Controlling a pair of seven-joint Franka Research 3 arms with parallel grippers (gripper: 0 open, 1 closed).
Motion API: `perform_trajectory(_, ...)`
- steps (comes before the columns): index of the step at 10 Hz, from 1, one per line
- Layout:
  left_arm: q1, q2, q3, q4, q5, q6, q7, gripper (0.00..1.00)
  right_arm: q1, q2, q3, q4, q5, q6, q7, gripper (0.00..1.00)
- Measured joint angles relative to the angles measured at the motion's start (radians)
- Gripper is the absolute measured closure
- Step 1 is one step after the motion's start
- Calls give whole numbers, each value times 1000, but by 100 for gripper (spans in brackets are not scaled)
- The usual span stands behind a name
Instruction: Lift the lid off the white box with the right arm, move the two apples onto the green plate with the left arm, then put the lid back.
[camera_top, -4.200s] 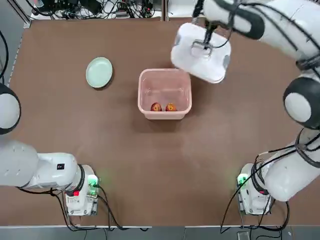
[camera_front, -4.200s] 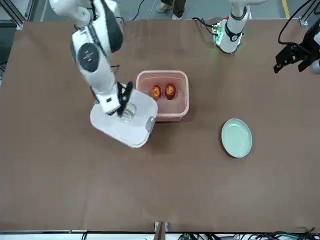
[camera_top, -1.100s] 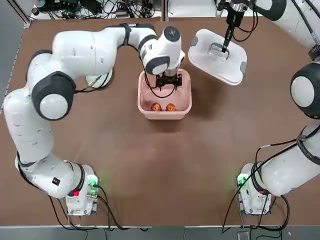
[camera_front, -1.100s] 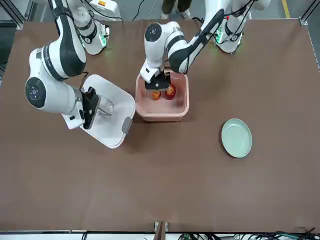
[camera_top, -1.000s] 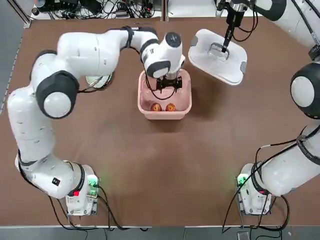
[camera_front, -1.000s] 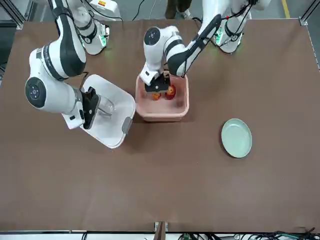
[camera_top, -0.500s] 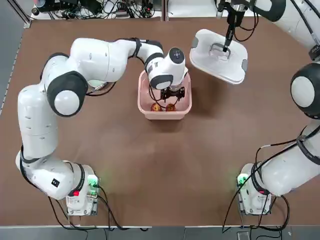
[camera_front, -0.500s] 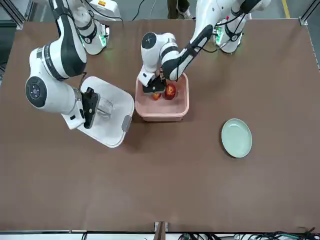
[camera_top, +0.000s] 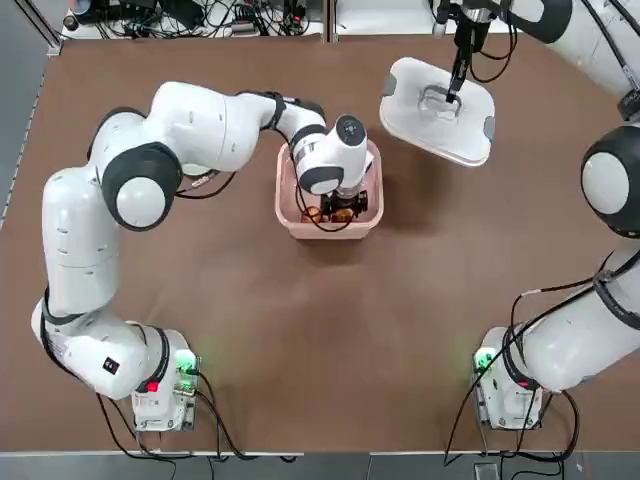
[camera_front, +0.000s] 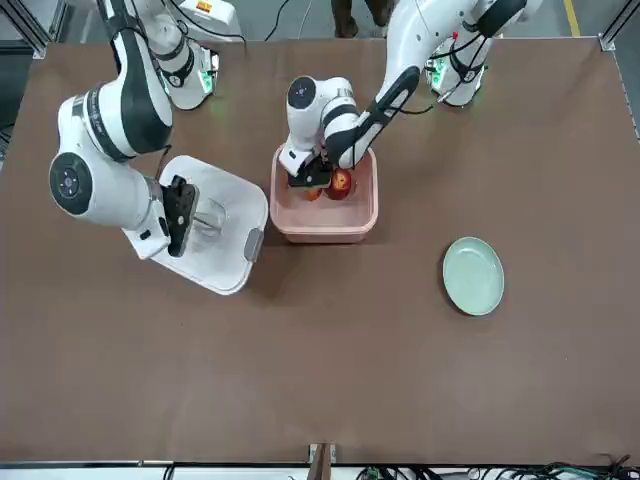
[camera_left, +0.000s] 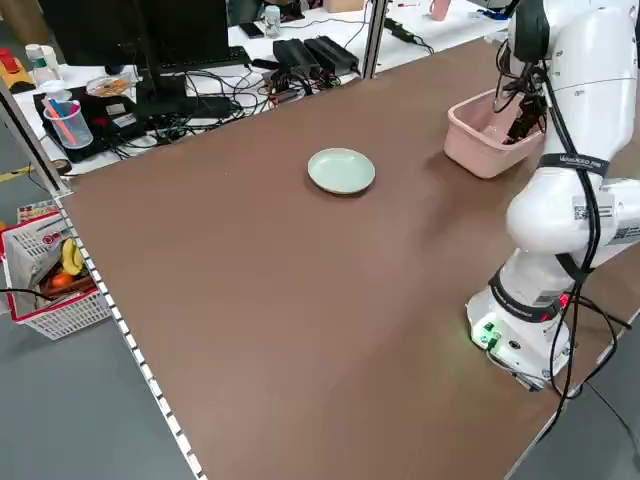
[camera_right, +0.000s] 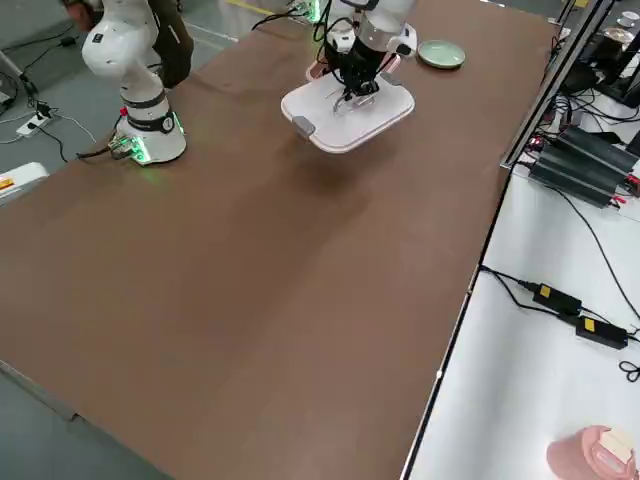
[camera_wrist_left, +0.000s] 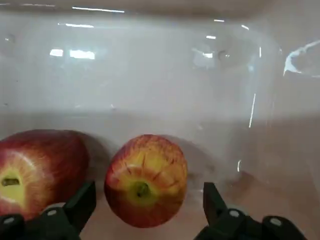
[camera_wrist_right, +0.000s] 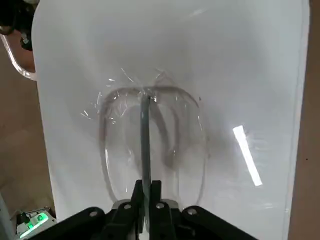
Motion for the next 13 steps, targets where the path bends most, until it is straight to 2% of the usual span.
perform_trajectory(4,-19,6,0,-14,5,16,-11,4,-1,0,0,-1,0,0,0,93)
perform_trajectory(8,-10,25,11,-16,100,24,-38,5,-1,0,0,-2,0,-2,0,93)
perform_trajectory(11,-6,31,18,-16,104,33,-38,17,-1,0,0,-2,-1,-3,0,93)
perform_trajectory(12,-6,30,18,-16,104,33,-38,29,-1,0,0,-2,-1,-3,-1,93)
perform_trajectory(13,-6,30,18,-16,104,33,-38,29,-1,0,0,-2,-1,-3,-1,93)
